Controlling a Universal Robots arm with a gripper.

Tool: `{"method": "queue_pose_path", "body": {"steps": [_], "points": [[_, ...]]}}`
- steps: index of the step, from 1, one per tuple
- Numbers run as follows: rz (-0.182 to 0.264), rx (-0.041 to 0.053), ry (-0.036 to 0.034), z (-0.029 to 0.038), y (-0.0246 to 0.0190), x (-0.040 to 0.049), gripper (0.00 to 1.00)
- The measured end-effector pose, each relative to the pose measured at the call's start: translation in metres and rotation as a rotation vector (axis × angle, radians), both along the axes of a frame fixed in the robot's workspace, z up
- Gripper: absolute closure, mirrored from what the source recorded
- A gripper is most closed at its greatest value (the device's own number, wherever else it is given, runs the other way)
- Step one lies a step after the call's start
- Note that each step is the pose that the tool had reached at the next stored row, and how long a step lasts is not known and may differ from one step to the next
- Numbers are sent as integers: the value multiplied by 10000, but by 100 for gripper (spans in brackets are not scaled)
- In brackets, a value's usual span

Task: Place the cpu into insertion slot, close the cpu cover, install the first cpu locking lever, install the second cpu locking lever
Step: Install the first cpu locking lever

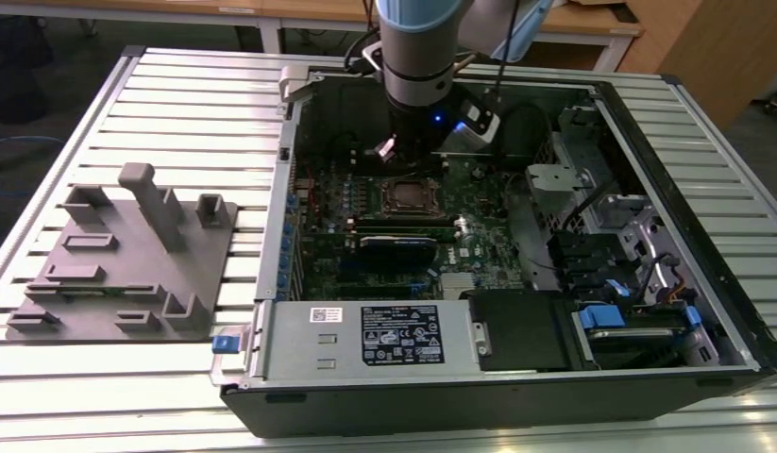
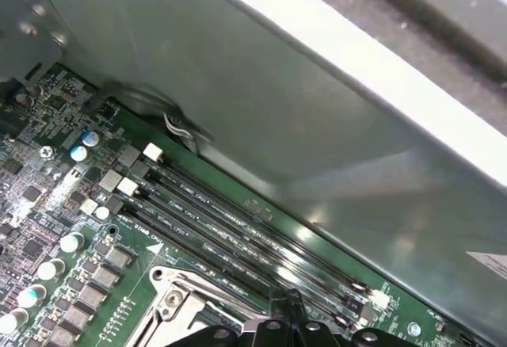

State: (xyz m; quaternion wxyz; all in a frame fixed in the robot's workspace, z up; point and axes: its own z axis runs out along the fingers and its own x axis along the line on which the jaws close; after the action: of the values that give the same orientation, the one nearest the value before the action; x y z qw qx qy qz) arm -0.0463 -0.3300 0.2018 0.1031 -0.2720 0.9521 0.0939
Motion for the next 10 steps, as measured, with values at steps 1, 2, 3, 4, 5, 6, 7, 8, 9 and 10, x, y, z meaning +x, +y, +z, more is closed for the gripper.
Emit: {"method": "queue_pose_path", "body": {"steps": [1,2,3,4,5,6,7,8,9,10], "points": [[16,-2,1,0,3,-2,89],[38,-2,1,-1,4,-5,89],[64,-3,2,-2,5,-7,89],[94,-3,2,-3,5,-10,89],[125,-2,1,-4,6,-13,89],[163,-2,1,-6,6,-15,89],[203,-2,1,-8,6,-16,89],[254,-1,-1,-11,8,-16,89],[323,-2,1,-15,12,-16,89],[402,-3,1,-20,17,-16,89]]}}
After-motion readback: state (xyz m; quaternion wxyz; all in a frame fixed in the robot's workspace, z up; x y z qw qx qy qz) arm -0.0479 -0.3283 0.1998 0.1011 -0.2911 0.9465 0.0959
